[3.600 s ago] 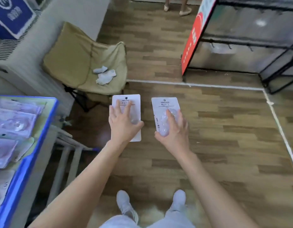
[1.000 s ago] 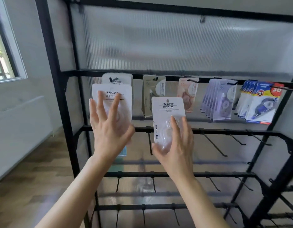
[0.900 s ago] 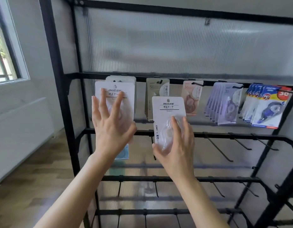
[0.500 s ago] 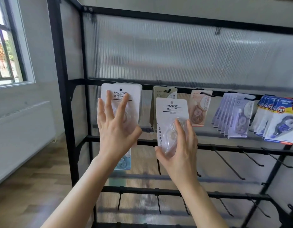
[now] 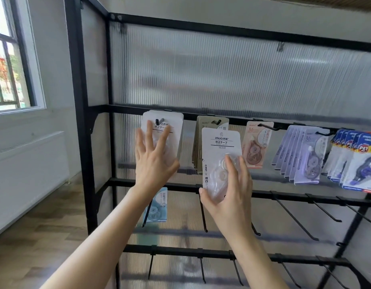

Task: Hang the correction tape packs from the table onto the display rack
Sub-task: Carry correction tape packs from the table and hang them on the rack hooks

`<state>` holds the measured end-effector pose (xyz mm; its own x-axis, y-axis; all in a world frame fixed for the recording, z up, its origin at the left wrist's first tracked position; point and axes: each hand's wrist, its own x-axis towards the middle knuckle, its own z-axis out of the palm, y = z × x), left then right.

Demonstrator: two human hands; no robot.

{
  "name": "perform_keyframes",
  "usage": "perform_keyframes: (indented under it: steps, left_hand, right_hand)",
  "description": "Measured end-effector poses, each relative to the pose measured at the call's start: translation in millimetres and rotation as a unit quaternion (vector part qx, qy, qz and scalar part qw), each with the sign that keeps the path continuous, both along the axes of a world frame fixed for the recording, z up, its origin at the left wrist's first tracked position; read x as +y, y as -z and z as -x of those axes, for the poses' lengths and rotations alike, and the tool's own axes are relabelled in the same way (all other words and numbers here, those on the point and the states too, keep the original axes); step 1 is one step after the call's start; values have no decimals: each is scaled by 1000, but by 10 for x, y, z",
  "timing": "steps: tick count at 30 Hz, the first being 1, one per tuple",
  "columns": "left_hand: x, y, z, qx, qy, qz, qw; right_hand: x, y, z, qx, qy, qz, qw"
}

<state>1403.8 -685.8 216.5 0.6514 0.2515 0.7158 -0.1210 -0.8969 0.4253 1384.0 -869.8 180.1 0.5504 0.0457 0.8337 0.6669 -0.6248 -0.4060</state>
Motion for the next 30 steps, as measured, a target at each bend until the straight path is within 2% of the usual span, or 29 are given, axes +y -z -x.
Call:
perform_keyframes:
  steps: [6,9,15,19,23,30]
  left_hand:
    - [85,130,168,-76,51,-14,996]
    - [240,234,380,-101,29,13,994]
    - [597,295,679,-86,-42,-55,994]
    - [695,281,771,-78,-57,-59,994]
    - [749,286,822,-74,-61,-55,994]
    - [768,305,841,-72,-53,-48,995]
  right_hand:
    - [66,-2,53,-2,-15,-22,1000]
    - [141,0,135,-23,-29,-35,999]
    - [463,-31,291,-71,-58,15,996]
    - [664,-129,334,-86,-75,63,992]
    - [788,-200,338,-70,-54,100,991]
    - [911,-90,311,-37,-31,92,995]
